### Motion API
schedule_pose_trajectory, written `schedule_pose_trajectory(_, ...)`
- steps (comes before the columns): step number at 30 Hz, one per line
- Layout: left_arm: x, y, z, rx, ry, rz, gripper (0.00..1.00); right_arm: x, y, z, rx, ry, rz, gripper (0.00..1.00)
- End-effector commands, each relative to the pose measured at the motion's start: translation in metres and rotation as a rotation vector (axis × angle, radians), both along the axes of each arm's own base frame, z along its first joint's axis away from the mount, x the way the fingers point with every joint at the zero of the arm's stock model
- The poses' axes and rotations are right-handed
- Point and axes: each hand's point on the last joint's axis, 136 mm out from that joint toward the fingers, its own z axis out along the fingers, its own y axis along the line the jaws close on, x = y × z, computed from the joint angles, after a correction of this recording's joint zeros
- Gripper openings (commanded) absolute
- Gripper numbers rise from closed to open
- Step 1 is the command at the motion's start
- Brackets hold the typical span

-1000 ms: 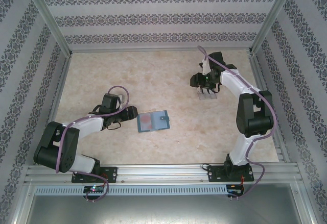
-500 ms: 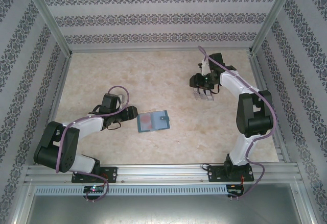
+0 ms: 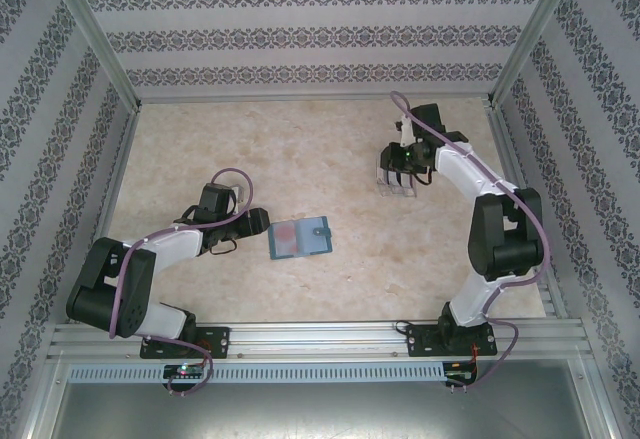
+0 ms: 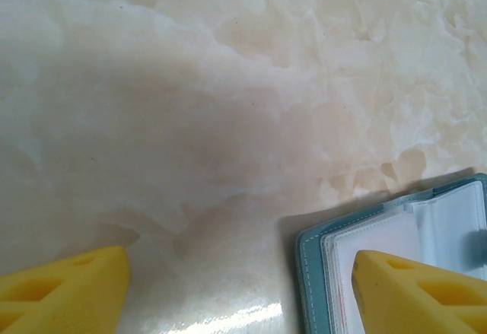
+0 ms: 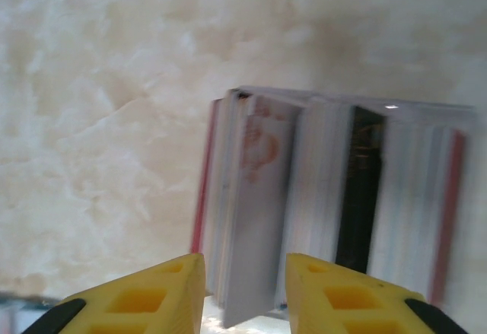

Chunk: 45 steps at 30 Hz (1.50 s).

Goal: Put the credit cards into the card holder

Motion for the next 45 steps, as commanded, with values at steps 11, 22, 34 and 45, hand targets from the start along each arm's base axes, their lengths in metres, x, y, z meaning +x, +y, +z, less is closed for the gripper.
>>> schedule_pose_trajectory(11, 0.000, -0.003, -0.004, 0.001, 0.005, -0.018, 0.78, 0.003, -0.014, -0.029, -0.206, 0.062, -0.013, 0.53)
schedule_pose_trajectory(22, 0.001, -0.002, -0.003, 0.007, 0.001, -0.017, 0.78, 0.003, -0.035, -0.044, -0.389, 0.074, -0.042, 0.53)
schedule_pose_trajectory(34, 0.001, -0.004, -0.003, -0.009, 0.002, -0.024, 0.78, 0.000, -0.031, -0.014, -0.390, -0.021, -0.052, 0.55)
schedule_pose_trajectory(45, 0.002, -0.002, -0.004, 0.000, 0.001, -0.014, 0.78, -0.001, -0.013, -0.032, -0.143, 0.052, 0.019, 0.59)
